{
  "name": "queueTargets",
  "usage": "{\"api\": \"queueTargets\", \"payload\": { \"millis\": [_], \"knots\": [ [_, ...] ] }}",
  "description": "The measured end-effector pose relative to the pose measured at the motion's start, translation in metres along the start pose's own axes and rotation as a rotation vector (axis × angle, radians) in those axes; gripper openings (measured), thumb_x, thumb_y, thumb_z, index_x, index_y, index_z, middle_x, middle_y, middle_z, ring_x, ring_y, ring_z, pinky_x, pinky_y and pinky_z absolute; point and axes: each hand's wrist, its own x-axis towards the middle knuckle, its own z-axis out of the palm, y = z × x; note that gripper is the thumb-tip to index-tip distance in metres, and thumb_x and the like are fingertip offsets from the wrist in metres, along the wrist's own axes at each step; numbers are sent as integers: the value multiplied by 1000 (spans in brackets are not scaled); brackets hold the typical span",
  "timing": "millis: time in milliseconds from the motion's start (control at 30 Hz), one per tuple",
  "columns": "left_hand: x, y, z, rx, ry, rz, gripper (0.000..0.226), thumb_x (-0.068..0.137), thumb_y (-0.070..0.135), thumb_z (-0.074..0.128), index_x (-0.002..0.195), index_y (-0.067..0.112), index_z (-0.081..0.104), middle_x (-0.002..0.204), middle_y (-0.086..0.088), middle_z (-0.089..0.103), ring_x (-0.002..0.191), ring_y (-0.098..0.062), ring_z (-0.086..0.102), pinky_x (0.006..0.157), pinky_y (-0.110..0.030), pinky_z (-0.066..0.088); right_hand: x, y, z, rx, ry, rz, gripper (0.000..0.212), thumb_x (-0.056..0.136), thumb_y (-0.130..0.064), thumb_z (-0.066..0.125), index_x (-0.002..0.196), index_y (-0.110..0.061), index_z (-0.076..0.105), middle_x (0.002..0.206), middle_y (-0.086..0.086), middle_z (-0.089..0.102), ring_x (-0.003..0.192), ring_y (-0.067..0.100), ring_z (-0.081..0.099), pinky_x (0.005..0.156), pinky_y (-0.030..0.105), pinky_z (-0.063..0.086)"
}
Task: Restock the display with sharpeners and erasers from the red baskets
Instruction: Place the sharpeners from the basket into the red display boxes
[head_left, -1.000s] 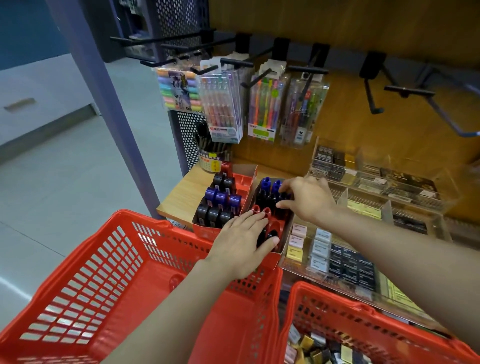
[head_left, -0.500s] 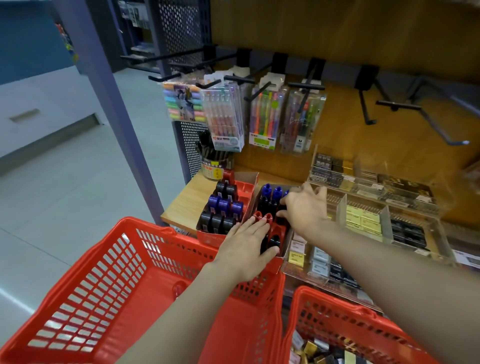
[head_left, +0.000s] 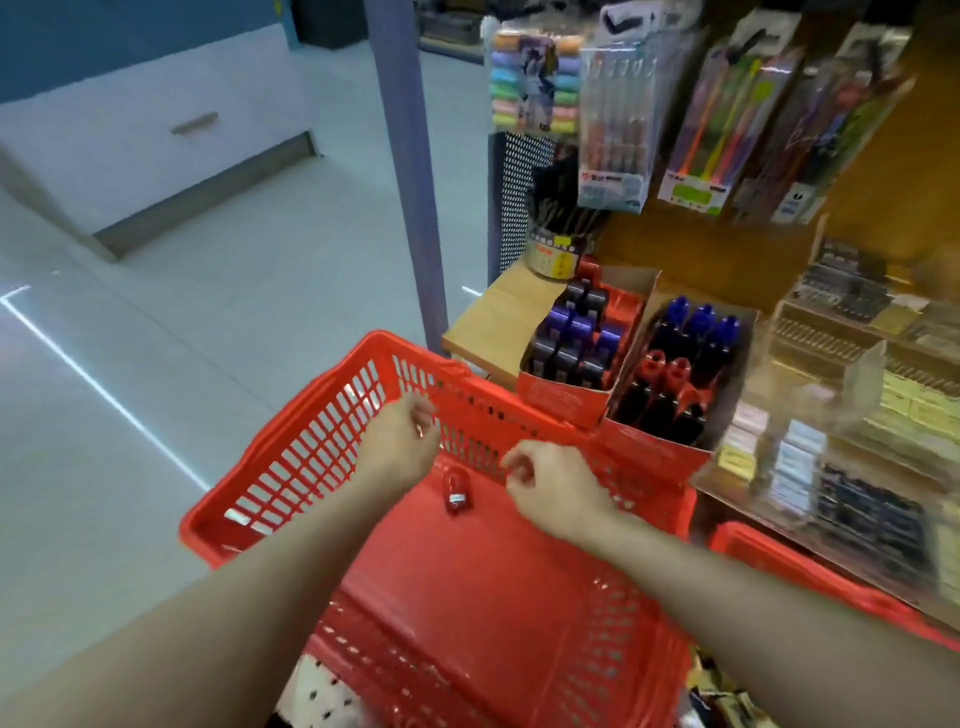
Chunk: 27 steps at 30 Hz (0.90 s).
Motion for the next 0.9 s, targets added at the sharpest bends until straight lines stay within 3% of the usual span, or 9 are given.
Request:
{"api": "queueTargets", "payload": {
  "millis": [133, 233, 333, 400, 467, 567, 700, 800, 900],
  "knots": [
    [1, -82, 23, 258, -380, -46, 44, 85, 8, 63, 129, 11, 58, 130, -13, 60, 120, -26, 56, 100, -27, 41, 36, 23, 75, -33, -90, 189, 35, 90, -24, 64, 125, -19, 63, 122, 9, 65, 117, 24, 59, 101, 29, 42],
    [7, -120, 48, 380, -531, -33, 50, 91, 19, 60, 140, 21, 50, 143, -11, 47, 132, -25, 47, 108, -25, 32, 66, 33, 123, -91, -142, 117, 49, 93, -25, 62, 139, -32, 49, 135, 11, 45, 123, 28, 50, 107, 28, 36],
    [12, -150, 70, 524, -690, 14, 51, 96, 25, 52, 146, 21, 42, 154, -11, 35, 143, -24, 33, 114, -28, 27, 91, 43, 164, -242, -268, 98, 52, 97, -34, 55, 143, -49, 38, 146, 12, 26, 130, 34, 40, 111, 38, 36],
    [11, -164, 80, 663, -801, 45, 55, 97, 29, 49, 150, 23, 34, 161, -15, 20, 149, -28, 21, 118, -33, 23, 101, 51, 182, -336, -330, 127, 50, 97, -42, 52, 143, -52, 36, 154, 10, 15, 138, 34, 28, 111, 45, 34],
    [8, -173, 87, 773, -867, 44, 64, 97, 36, 49, 155, 25, 23, 163, -19, -1, 150, -36, 9, 120, -42, 18, 105, 60, 190, -386, -310, 124, 48, 96, -44, 54, 141, -48, 41, 152, 8, 18, 137, 32, 25, 109, 45, 35],
    [8, -172, 88, 771, -861, 20, 69, 94, 38, 52, 154, 23, 22, 163, -20, -1, 150, -37, 8, 119, -46, 22, 97, 73, 189, -330, -226, 97, 32, 96, -30, 55, 128, -26, 57, 139, 9, 34, 125, 31, 39, 106, 38, 39],
    [11, -135, 80, 424, -680, 49, 72, 92, 25, 62, 153, 15, 25, 152, -15, 36, 140, -28, 37, 110, -25, 29, 69, 72, 158, -45, -170, 148, 21, 90, -10, 62, 107, -23, 62, 114, 4, 56, 107, 26, 56, 91, 28, 41],
    [8, -83, 67, 288, -628, 351, 80, 84, 16, 73, 150, 9, 29, 145, -13, 40, 134, -25, 41, 111, -26, 30, 48, 54, 111, 205, -74, 244, 43, 82, -17, 75, 106, -26, 40, 96, -3, 65, 88, 19, 61, 71, 24, 37],
    [-2, -25, 50, 224, -623, 568, 69, 86, 18, 74, 143, 4, 39, 137, -14, 47, 127, -24, 47, 108, -31, 35, 21, 37, 47, 312, 2, 248, 46, 75, -27, 82, 103, -27, 46, 90, -9, 65, 85, 12, 61, 69, 18, 42]
  ]
}}
